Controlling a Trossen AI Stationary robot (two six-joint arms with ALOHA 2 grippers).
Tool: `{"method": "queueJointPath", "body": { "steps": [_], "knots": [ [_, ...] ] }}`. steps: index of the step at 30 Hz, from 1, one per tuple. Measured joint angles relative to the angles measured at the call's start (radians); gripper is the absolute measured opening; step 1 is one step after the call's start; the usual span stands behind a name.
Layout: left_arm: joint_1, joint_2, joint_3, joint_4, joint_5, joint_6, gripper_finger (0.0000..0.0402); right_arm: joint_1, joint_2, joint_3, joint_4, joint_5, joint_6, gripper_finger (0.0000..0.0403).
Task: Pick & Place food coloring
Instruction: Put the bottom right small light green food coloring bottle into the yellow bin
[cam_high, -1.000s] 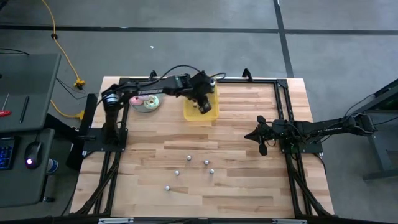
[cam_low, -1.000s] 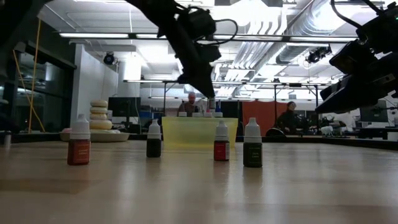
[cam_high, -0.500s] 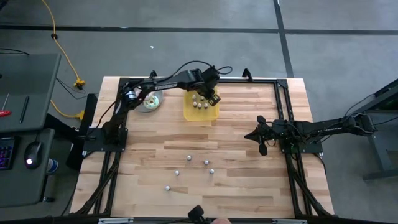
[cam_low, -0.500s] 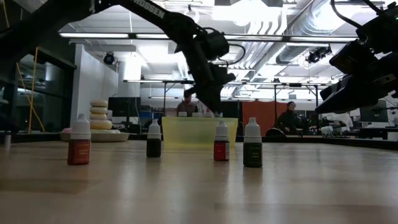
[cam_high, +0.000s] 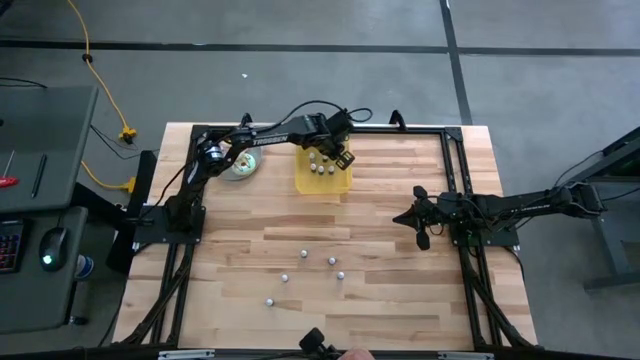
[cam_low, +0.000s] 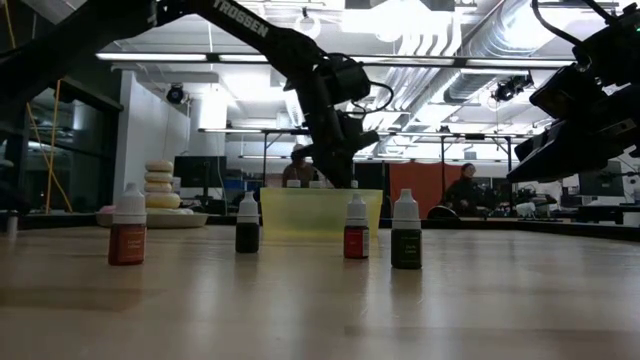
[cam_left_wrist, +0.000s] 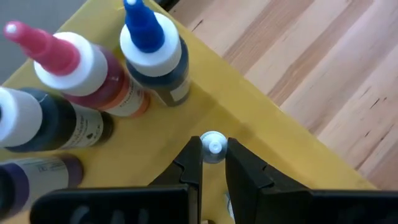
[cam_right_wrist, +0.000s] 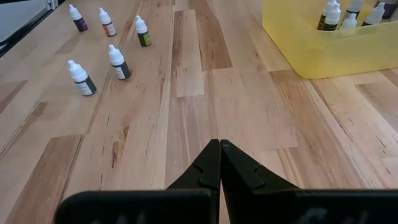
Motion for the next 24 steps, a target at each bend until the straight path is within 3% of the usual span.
{"method": "queueJointPath", "body": {
  "steps": [24],
  "knots": [
    [-0.003, -0.001, -0.044, 0.022, -0.017, -0.074, 0.0035, 0.0, 0.0, 0.0, 0.0, 0.0, 0.0, 0.0]
  ]
}}
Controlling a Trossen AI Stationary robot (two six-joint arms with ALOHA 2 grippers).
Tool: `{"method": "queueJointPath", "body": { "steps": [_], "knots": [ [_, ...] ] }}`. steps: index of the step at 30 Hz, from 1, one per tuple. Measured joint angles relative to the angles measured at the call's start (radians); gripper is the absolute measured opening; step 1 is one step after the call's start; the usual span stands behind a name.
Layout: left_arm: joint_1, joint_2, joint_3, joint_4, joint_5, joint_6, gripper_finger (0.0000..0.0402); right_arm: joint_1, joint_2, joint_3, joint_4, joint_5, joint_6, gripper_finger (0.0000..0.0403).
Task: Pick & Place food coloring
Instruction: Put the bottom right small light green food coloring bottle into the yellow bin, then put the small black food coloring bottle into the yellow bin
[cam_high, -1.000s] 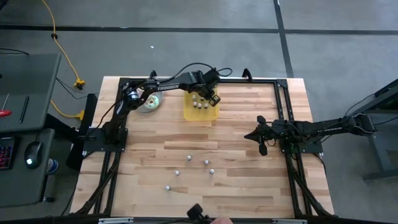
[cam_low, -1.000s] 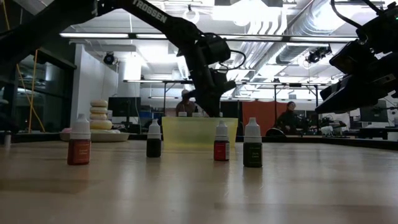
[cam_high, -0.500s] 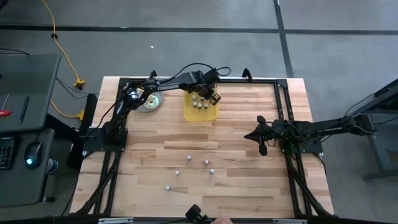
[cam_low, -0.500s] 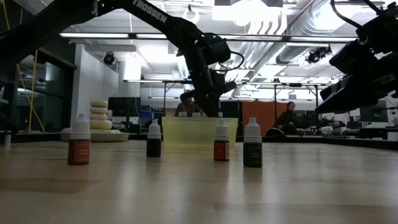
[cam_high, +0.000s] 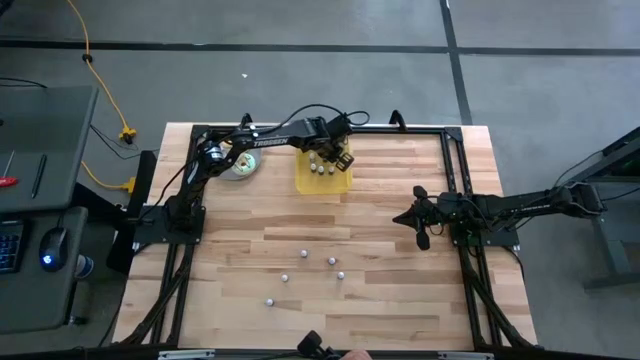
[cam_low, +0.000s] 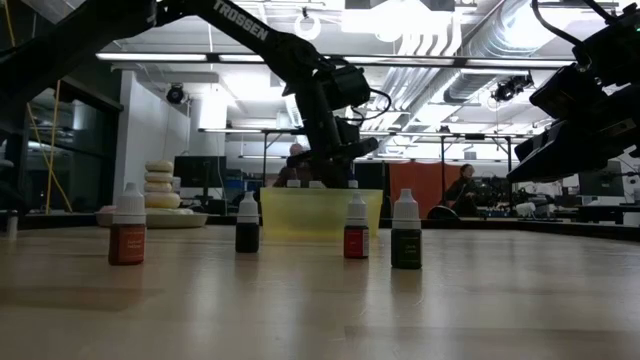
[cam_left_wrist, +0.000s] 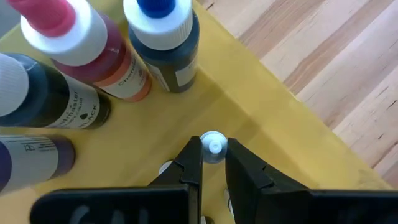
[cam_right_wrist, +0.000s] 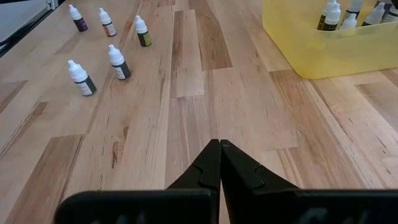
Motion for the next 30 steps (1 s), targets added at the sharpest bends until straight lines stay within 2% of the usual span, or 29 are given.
{"method": "queueJointPath", "body": {
  "steps": [15, 24, 30],
  "knots": [
    [-0.018, 0.037, -0.001, 0.026, 0.025, 0.0, 0.0037, 0.0, 0.0, 0.0, 0.0, 0.0, 0.0, 0.0],
    [-0.018, 0.037, -0.001, 0.035, 0.027, 0.008, 0.0103, 0.0, 0.0, 0.0, 0.0, 0.0, 0.0, 0.0],
    [-0.018, 0.037, -0.001, 0.036, 0.027, 0.009, 0.0123, 0.0, 0.0, 0.0, 0.0, 0.0, 0.0, 0.0]
  ]
}}
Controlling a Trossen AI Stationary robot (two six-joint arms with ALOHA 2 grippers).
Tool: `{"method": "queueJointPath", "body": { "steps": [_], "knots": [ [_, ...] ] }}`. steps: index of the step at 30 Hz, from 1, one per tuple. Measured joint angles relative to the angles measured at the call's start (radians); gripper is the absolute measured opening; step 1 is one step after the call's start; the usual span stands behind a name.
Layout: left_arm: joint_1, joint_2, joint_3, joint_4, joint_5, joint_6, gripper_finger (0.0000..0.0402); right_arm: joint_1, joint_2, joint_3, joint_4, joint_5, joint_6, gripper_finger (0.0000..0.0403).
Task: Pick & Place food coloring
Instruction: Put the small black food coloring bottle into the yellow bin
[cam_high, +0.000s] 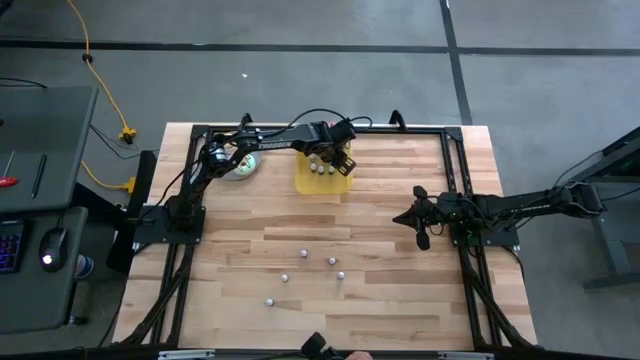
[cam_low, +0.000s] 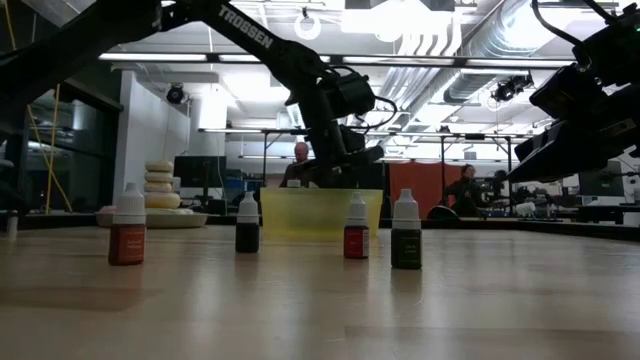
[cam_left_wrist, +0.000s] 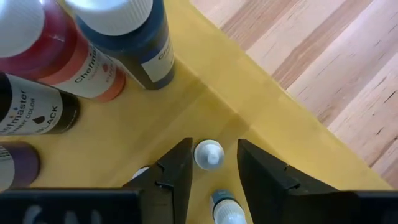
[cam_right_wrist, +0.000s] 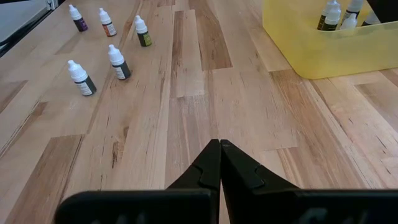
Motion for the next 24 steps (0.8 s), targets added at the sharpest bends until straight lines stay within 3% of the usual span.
{"method": "queueJointPath", "body": {
  "steps": [10, 24],
  "knots": [
    [0.0, 0.0, 0.106, -0.065, -0.008, 0.07, 0.0124, 0.0, 0.0, 0.0, 0.0, 0.0, 0.0, 0.0],
    [-0.063, -0.001, 0.461, -0.328, -0.103, 0.178, 0.0124, 0.0, 0.0, 0.0, 0.0, 0.0, 0.0, 0.0]
  ]
}}
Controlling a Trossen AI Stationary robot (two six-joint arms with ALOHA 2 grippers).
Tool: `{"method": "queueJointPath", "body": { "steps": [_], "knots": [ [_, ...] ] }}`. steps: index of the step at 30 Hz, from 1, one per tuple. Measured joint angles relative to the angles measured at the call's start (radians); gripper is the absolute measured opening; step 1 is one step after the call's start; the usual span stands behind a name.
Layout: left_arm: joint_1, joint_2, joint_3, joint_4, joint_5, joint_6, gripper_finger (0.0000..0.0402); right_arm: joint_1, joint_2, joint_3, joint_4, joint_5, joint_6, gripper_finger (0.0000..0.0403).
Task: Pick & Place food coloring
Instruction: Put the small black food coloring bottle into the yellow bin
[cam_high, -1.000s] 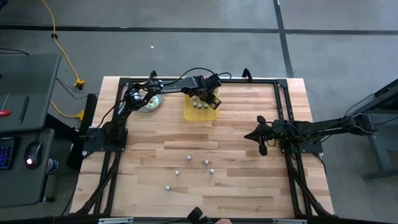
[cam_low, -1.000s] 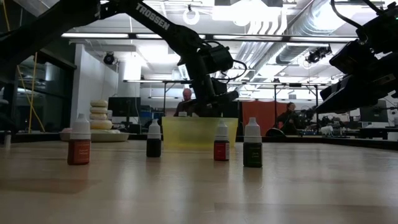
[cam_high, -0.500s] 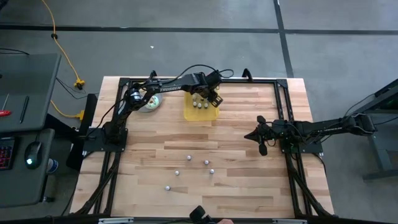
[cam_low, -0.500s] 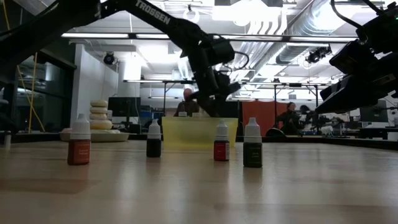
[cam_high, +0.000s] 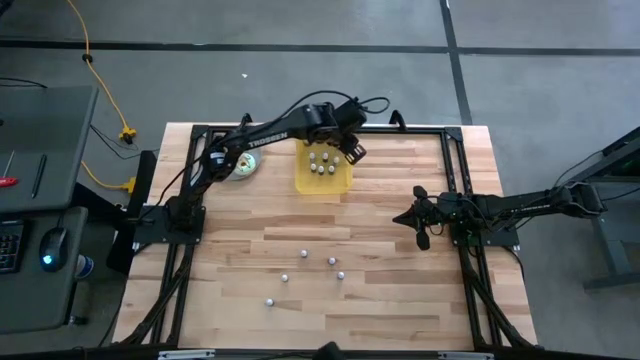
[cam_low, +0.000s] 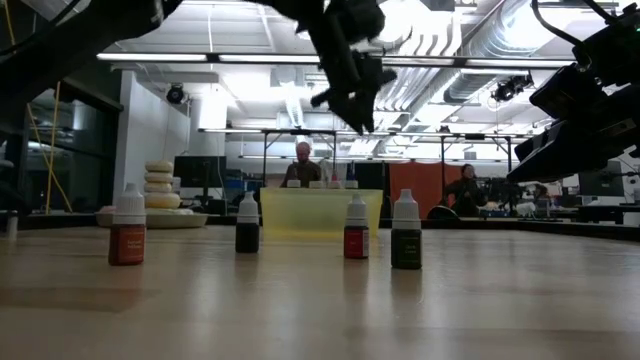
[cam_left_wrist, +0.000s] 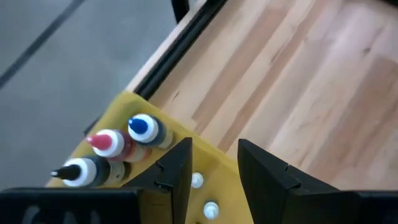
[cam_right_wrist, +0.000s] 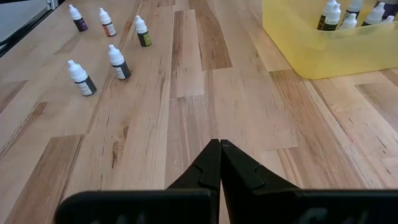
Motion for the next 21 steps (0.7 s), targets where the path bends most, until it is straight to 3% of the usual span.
{"method": "queueJointPath", "body": {
  "steps": [6, 21],
  "knots": [
    [-0.051, -0.097, -0.023, -0.027, -0.06, 0.025, 0.0124, 0.0, 0.0, 0.0, 0.0, 0.0, 0.0, 0.0],
    [-0.243, -0.27, -0.026, -0.25, -0.058, 0.047, 0.0124, 0.0, 0.0, 0.0, 0.0, 0.0, 0.0, 0.0]
  ]
}}
